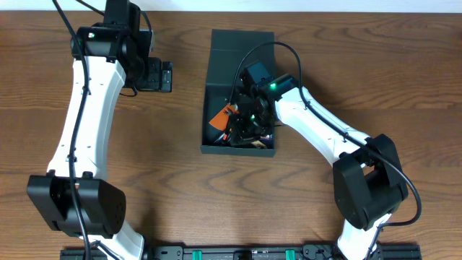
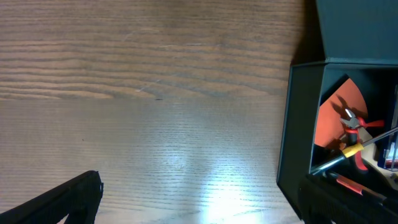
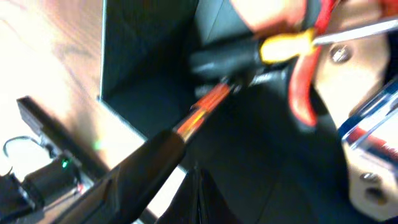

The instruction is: Pack container

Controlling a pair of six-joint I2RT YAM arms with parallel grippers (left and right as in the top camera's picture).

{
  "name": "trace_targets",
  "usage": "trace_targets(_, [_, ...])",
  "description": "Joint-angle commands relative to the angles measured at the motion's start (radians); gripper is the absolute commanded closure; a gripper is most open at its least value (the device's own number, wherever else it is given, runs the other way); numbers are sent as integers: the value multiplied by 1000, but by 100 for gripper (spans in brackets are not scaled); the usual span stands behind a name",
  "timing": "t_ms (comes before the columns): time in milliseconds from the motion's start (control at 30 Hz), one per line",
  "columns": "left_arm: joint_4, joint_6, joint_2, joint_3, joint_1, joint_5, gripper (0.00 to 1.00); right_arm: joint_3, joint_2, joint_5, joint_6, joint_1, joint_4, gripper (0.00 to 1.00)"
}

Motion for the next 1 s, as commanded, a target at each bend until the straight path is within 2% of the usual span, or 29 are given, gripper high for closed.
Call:
trace_targets(0, [-2, -2, -3, 12, 3, -12, 1, 4, 5, 94, 44, 6, 36, 99])
trace_targets(333, [-2, -2, -3, 12, 3, -12, 1, 4, 5, 161, 102, 2, 198, 99])
trace_targets(433, [-2, -2, -3, 12, 3, -12, 1, 4, 5, 249, 103, 2, 213, 99])
trace_targets(633, [-2, -2, -3, 12, 3, -12, 1, 4, 5, 466, 87, 2, 149, 99])
trace_targets(967, [7, -2, -3, 12, 3, -12, 1, 79, -48, 443, 74, -3, 51, 99])
